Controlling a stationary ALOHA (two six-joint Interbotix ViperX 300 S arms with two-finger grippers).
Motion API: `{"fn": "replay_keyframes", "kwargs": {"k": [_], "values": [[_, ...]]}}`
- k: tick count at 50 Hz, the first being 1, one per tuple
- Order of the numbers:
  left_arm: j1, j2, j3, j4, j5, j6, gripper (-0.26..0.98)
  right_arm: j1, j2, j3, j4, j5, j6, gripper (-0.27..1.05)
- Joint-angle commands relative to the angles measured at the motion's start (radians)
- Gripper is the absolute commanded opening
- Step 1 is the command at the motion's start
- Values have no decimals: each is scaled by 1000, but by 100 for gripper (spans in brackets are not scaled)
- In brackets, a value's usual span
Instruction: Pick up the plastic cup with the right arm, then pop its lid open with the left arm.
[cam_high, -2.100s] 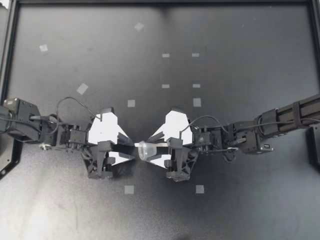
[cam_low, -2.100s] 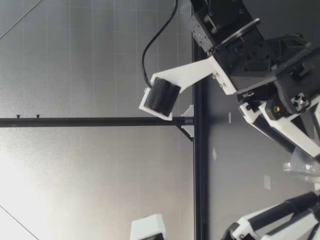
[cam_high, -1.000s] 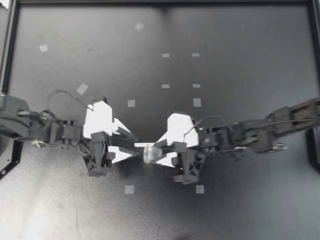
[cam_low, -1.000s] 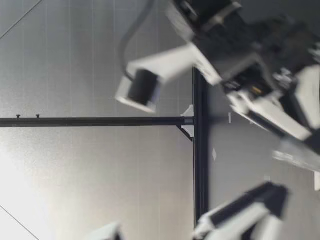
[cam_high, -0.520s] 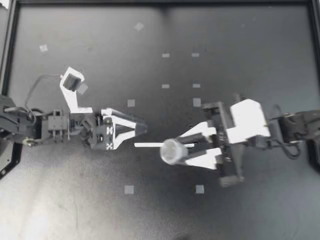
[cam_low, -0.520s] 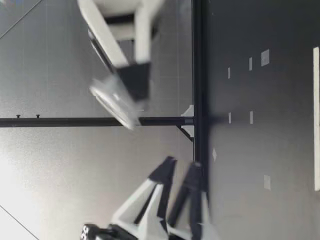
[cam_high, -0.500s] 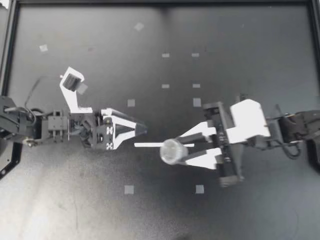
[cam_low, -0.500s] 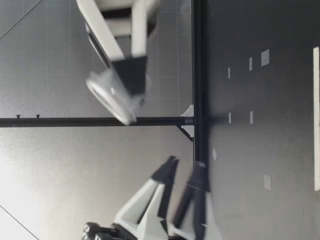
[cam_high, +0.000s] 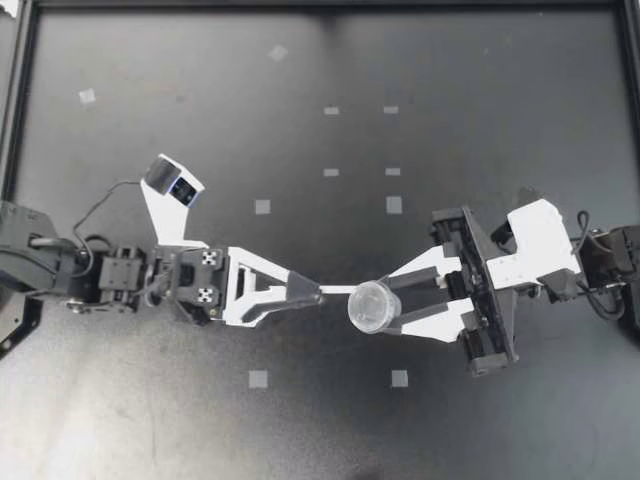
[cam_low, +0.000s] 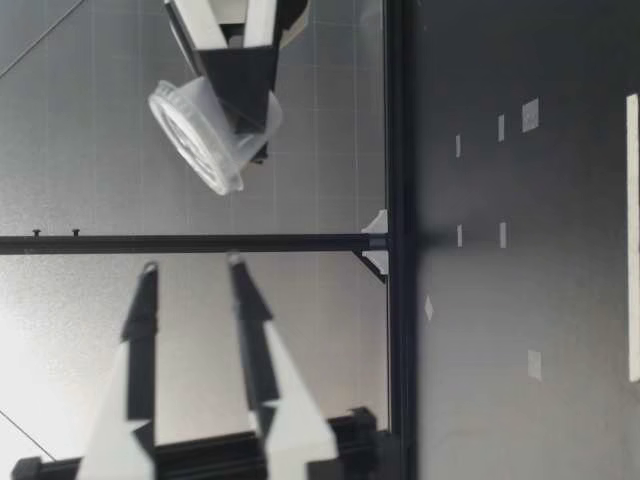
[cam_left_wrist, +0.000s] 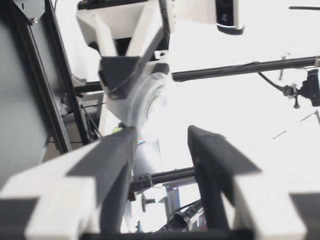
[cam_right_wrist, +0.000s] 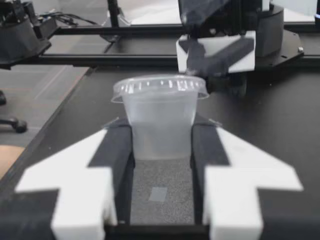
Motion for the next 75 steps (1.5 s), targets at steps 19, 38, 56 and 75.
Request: {"fn": "replay_keyframes", "kwargs": {"k": [19,38,56,75], "values": [[-5,25,-26,12,-11,-8,44,5,63,-87,-23,-12,-2,31],[-25,20,-38,15,-11,-3,44,5,94,-87,-20,-6,-29,30],[-26,-31,-41,28,-11,5,43,3,140,-67,17,3,-28,30],[-26,-86,-20,38,-11,25,43,3,184,-71,38,14,-17,25]]}}
